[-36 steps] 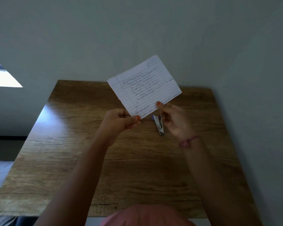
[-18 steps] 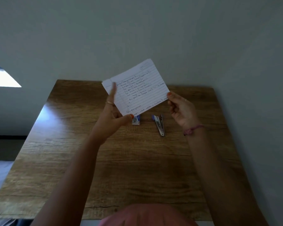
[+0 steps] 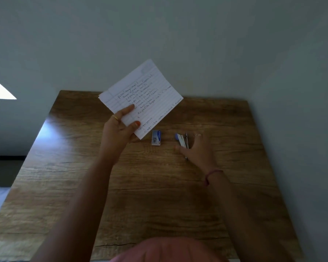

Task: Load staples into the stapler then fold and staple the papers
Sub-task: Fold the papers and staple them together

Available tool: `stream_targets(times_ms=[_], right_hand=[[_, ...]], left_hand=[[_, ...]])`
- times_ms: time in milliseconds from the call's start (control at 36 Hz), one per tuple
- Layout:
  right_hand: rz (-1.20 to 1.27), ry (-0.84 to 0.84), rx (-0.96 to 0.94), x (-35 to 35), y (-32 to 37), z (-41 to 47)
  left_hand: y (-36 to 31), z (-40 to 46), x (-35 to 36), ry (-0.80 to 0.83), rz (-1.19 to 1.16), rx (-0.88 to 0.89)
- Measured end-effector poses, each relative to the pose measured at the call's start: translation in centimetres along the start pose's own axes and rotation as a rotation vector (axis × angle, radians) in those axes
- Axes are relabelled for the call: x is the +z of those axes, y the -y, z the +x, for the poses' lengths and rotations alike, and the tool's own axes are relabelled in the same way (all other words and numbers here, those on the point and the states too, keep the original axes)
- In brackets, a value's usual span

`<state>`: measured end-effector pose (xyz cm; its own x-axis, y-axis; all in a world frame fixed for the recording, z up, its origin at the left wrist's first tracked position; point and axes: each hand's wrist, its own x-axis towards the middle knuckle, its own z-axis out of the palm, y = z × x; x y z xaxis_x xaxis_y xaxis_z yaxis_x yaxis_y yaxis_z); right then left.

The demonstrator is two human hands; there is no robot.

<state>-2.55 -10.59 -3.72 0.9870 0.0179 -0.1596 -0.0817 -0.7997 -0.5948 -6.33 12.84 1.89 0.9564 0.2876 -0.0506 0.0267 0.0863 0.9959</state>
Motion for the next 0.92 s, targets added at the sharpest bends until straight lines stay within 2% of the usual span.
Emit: stream_targets(times_ms=[111,195,250,306,361,417,472,695,806,917], right_hand=[[-0.09,-0.04,-0.025,0.7,0.0,-0.5],[-0.02,-0.008,-0.018,0.3,0.3,-0.3],[0.112,0.024,0.002,-0.2,0.5,-0.5],[0.378,0.089,0.11,-1.0,0.6,-0.8],[0.827,0.269,0.271,-1.9,0.8,-1.4],[1.206,0.453,0.343,-2.6,1.0,-2.1],[1.375,0.577,0.336,-2.9,1.2,-2.8],[1.365,0.754,0.122,-2.9,3.4,-4.2],[1.282,0.727,0.036,-3.4,4.3,-4.3],[1.164,0.646,0.025,-4.0,4.8,-4.3]], left_hand=[[-0.1,0.2,0.1,-0.001,-0.097,-0.028],[-0.5,0.2,0.2,0.007,-0.156,-0.04],[-0.6,0.2,0.3,0.013,-0.204,-0.052],[-0.8,0.1,0.6,0.023,-0.239,-0.062],[-1.0,-0.1,1.0,0.041,-0.268,-0.071],[-1.2,-0.3,1.5,0.066,-0.296,-0.085],[-1.4,-0.4,2.1,0.094,-0.322,-0.094],[-2.3,-1.0,4.1,0.171,-0.225,-0.096],[-2.9,-1.2,4.3,0.173,-0.1,-0.049],[-3.6,-1.2,4.3,0.186,0.009,0.004]])
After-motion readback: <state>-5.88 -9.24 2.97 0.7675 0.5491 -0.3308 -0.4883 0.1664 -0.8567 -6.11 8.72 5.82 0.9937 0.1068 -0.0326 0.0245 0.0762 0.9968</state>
